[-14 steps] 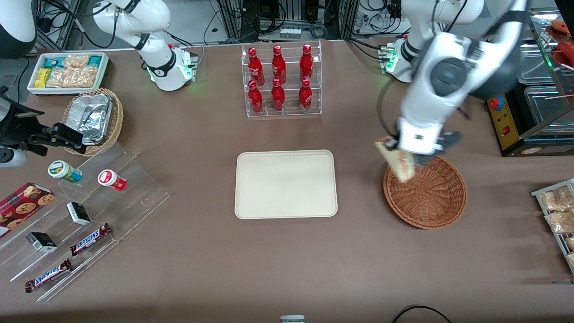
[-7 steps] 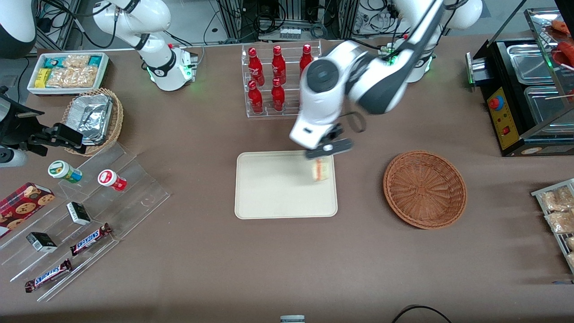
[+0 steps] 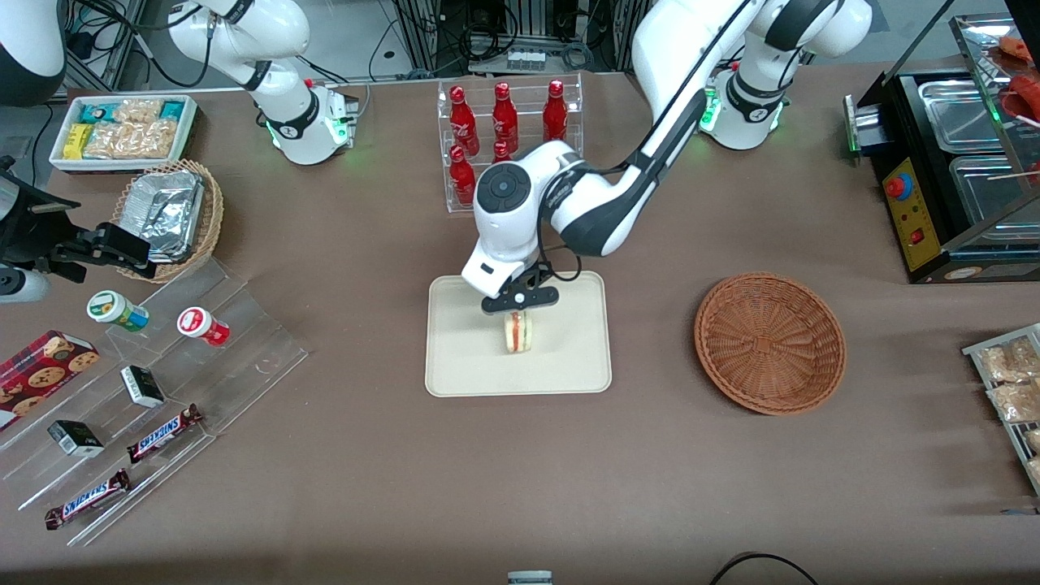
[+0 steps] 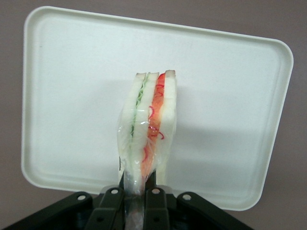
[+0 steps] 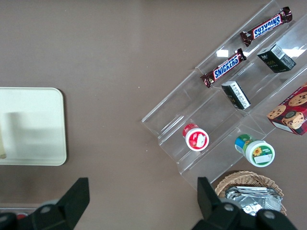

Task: Place sandwich from basket to tray

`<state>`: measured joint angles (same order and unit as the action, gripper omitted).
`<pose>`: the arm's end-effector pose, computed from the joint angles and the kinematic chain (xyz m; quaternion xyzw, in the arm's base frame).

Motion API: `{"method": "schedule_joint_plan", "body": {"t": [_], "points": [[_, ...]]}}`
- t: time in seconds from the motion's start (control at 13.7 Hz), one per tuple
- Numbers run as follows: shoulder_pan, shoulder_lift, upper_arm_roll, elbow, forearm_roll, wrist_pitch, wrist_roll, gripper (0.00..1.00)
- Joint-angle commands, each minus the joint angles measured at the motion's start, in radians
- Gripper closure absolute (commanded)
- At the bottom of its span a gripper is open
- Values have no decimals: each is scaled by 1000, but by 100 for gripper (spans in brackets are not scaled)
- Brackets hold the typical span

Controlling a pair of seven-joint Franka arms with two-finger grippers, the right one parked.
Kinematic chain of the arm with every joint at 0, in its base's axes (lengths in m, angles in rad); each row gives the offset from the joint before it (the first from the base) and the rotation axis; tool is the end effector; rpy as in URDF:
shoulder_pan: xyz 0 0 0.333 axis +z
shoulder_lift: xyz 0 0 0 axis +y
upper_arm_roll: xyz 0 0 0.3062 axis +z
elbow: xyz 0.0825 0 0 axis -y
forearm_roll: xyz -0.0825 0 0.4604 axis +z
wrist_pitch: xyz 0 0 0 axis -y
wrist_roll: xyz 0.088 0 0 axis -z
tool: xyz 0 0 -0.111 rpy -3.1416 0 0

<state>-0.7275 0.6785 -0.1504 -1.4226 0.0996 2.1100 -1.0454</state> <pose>0.5190 -0.5888 0.2521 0.9971 0.0753 0.0015 0.0092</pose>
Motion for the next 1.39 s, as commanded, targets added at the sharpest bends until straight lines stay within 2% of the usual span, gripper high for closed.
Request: {"method": "schedule_joint_plan", "body": {"t": [0.0, 0.15, 0.22, 0.29, 0.37, 0.59, 0.66, 1.1, 1.32], "points": [[-27, 59, 17, 69, 28, 12, -22, 100], [-39, 110, 17, 111, 41, 12, -22, 100], [-43, 112, 20, 108, 43, 12, -19, 70], [-43, 112, 22, 106, 43, 12, -16, 29], [-43, 113, 22, 103, 45, 12, -12, 2], [-33, 76, 22, 103, 51, -19, -18, 1], [-21, 28, 22, 105, 43, -77, -19, 1], [143, -259, 19, 99, -23, -413, -2, 1], [244, -362, 20, 97, -76, -540, 124, 1]]}}
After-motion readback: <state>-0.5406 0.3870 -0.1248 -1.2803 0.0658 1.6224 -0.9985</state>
